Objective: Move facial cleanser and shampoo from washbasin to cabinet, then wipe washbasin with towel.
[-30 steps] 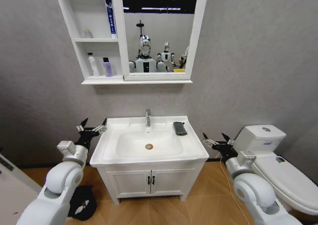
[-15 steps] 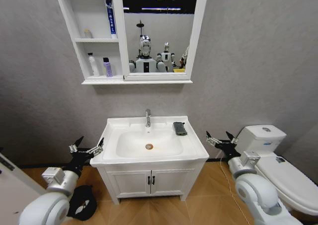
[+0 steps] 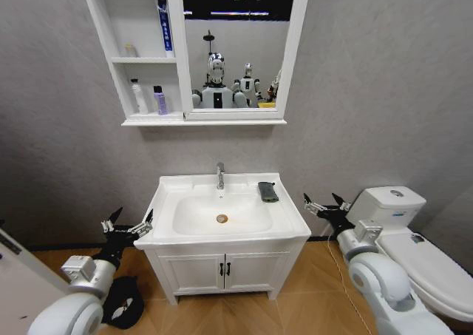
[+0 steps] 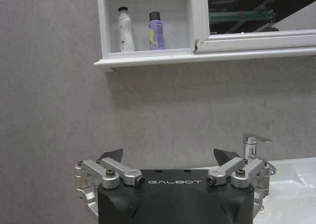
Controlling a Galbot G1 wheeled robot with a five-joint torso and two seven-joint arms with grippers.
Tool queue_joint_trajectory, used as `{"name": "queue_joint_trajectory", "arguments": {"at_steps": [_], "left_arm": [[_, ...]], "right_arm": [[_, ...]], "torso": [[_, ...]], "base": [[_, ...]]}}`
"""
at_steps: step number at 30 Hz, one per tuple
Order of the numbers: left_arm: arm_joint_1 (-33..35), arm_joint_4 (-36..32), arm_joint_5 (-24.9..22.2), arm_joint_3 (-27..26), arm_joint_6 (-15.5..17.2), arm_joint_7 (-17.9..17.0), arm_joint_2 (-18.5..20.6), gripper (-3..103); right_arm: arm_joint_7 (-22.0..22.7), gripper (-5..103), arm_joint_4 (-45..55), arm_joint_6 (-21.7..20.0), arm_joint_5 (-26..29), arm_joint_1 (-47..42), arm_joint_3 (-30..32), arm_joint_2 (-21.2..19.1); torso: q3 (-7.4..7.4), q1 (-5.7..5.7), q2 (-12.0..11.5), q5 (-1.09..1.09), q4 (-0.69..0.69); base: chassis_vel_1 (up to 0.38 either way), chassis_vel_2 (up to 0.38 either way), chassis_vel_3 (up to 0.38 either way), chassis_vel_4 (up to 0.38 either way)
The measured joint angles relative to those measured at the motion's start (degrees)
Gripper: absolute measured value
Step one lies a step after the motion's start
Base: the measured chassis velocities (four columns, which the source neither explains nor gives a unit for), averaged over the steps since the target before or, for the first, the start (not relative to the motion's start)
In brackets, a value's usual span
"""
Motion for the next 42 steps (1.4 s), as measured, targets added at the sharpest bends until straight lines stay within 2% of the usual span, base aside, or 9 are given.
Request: {"name": "queue_joint_trajectory", "arguments": {"at_steps": [10,16,18,20,21,23,26,33,42], "left_arm": [[-1.4,1.0,-0.4,0.3,0.1,0.0,0.9,100],[-1.9,1.0,-1.1,0.1,0.1,-0.2,1.8,100],[-2.2,1.0,-1.2,0.1,0.1,-0.2,1.9,100],[-2.5,1.0,-1.3,0.1,0.2,-0.2,2.0,100],[-2.5,1.0,-1.3,0.1,0.2,-0.2,2.0,100],[-2.8,0.9,-1.3,0.1,0.3,-0.3,2.0,100],[-3.1,1.2,-1.1,0.4,0.4,-0.3,1.7,100],[-3.8,1.7,-0.3,1.4,0.4,-0.6,1.0,100],[-4.7,1.9,0.1,1.9,0.3,-1.4,1.0,100]], "right_arm": [[-0.7,100,0.1,0.7,-0.3,-0.9,-0.5,1.0],[1.0,100,-3.0,-3.5,3.1,2.3,-2.4,-2.3],[2.0,100,-4.5,-5.3,5.8,4.1,-2.8,-3.5],[4.7,100,-6.5,-8.8,13.0,7.1,-3.5,-5.3],[4.7,100,-6.5,-8.8,13.0,7.1,-3.5,-5.3],[8.2,100,-8.9,-12.7,22.7,12.1,-5.1,-7.3],[10.5,100,-11.2,-14.7,27.6,16.6,-7.1,-8.3],[16.6,100,-19.7,-20.1,35.3,26.3,-14.2,-9.5],[17.2,100,-28.1,-20.8,34.5,37.8,-26.4,-9.8]], "torso": [[0.02,0.04,0.0,0.02,0.00],[0.03,0.10,0.0,0.00,0.00],[0.03,0.08,0.0,0.00,-0.02],[0.01,0.01,0.0,0.00,-0.01],[0.01,0.01,0.0,0.00,-0.01],[0.00,-0.03,0.0,0.00,0.03],[-0.01,-0.03,0.0,0.00,0.02],[0.01,0.02,0.0,0.00,0.00],[0.01,0.02,0.0,-0.01,0.03]], "base": [[-0.170,0.158,0.189,-0.171],[-0.117,0.143,0.075,-0.084],[0.000,0.000,0.000,0.000],[0.034,-0.007,-0.070,-0.004],[0.061,-0.022,-0.070,0.027],[0.069,-0.036,-0.046,0.051],[0.043,-0.031,-0.023,0.029],[0.000,0.000,0.000,0.000],[0.000,0.000,0.000,0.000]]}}
